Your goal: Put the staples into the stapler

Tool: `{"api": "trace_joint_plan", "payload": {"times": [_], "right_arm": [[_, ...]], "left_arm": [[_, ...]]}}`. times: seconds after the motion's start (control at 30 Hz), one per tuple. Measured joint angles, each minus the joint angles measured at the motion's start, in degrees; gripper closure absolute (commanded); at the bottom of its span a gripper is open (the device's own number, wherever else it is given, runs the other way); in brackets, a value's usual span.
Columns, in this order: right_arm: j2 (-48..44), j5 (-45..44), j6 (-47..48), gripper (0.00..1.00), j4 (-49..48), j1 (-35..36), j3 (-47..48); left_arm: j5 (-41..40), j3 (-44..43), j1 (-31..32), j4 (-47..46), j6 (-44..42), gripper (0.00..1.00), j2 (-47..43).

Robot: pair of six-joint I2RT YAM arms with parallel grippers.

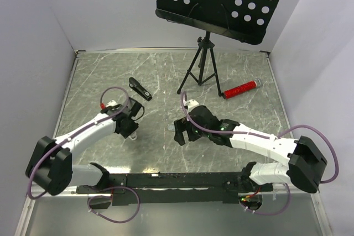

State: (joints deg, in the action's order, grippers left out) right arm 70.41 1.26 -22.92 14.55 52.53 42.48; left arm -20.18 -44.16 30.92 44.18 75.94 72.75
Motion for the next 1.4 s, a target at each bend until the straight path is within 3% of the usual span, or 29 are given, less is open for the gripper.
{"api": "trace_joint_plan", "payload": {"times": [0.37,0.4,0.43,0.5,0.6,0.77,0.97,1.4], "right_arm": [[-7.1,1.0,2.5,0.03,-1.8,0.0,-5.1],[-7.5,0.9,2.7,0.03,-1.8,0.0,-5.4],[-7.8,0.9,2.9,0.03,-1.8,0.0,-5.6],[-7.8,1.0,3.0,0.03,-1.9,0.0,-5.6],[-7.6,1.0,3.0,0.03,-2.0,0.0,-5.6],[-5.3,0.5,2.6,0.03,-1.6,0.0,-4.9],[-1.7,-1.0,1.2,0.03,-1.5,0.0,-2.1],[1.0,-1.7,-3.1,0.04,-1.5,0.0,-1.5]], "left_arm": [[1.8,-10.6,11.7,1.0,11.4,0.66,10.0],[2.2,-11.1,12.2,0.8,12.1,0.60,11.0],[2.5,-11.4,12.5,0.7,12.8,0.46,12.0],[2.8,-11.5,12.8,0.8,13.6,0.29,13.0],[1.9,-11.5,12.6,1.5,13.6,0.22,12.3],[0.9,-11.5,7.8,2.1,8.7,0.27,7.4],[2.7,-8.2,-3.5,-1.1,-2.0,0.43,5.1],[7.4,-4.0,-5.4,-6.0,-12.1,0.59,8.8]]}}
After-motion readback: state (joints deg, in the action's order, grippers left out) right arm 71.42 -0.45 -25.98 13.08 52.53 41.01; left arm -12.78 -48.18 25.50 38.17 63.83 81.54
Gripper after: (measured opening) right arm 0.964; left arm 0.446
